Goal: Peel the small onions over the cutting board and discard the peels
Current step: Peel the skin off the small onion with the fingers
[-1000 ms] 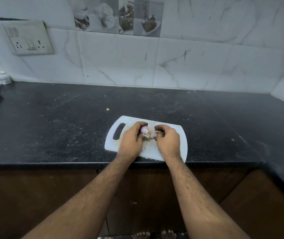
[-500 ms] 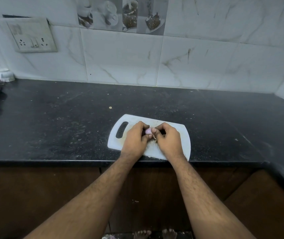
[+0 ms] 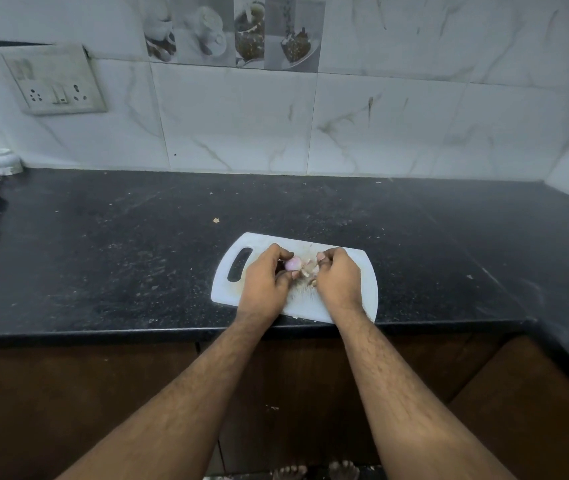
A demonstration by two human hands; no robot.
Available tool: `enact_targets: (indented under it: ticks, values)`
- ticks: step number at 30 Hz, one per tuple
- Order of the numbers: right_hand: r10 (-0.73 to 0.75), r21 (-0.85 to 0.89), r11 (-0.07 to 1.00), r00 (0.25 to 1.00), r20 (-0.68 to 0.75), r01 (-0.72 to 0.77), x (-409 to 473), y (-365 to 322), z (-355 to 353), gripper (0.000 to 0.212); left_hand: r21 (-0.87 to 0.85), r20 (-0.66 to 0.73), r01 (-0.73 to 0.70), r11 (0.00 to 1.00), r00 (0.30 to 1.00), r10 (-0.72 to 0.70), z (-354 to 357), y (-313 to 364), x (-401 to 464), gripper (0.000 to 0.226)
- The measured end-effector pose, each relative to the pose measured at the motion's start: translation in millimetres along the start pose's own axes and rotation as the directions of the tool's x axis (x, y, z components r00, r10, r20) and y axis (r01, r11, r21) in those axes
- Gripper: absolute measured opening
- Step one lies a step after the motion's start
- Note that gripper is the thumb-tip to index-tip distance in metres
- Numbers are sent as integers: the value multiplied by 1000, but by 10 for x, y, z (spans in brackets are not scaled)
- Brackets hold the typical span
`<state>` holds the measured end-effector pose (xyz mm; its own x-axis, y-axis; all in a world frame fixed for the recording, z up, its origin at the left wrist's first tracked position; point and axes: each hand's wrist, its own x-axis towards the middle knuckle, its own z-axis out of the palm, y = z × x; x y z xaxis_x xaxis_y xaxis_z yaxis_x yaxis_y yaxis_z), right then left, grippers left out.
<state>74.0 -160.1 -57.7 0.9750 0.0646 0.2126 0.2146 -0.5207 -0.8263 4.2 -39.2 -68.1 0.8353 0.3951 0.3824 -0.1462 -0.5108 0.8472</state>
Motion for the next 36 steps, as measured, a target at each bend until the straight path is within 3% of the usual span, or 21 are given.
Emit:
enact_targets:
  ticks: [4,7,18,25,32,36]
  values:
    - [-140,84,987,989,47,136,-71,27,-31,26,-18,-7,27,999,1000,-27,11,8,23,20]
    - [-164,171,974,984,70,150,-118,-22,-57,22,-31,-17,58,998,998,-59,17,13,28,15]
    - [-147,89,987,978,146,135,-84,-18,-24,17,-30,-22,37,999,999,-38,3,11,15,18]
    - [-178,0,983,961,213,182,-78,-25,-9,16,-153,-43,67,986,996,-74,-46,50,1,43]
    - [-229,44,973,928,294,226,-72,-10,-23,17,-37,-10,51,998,999,-52,-25,20,8,38]
    - [-168,60,985,961,218,159,-73,1,-21,16,65,-65,19,998,998,-15,-12,32,29,35]
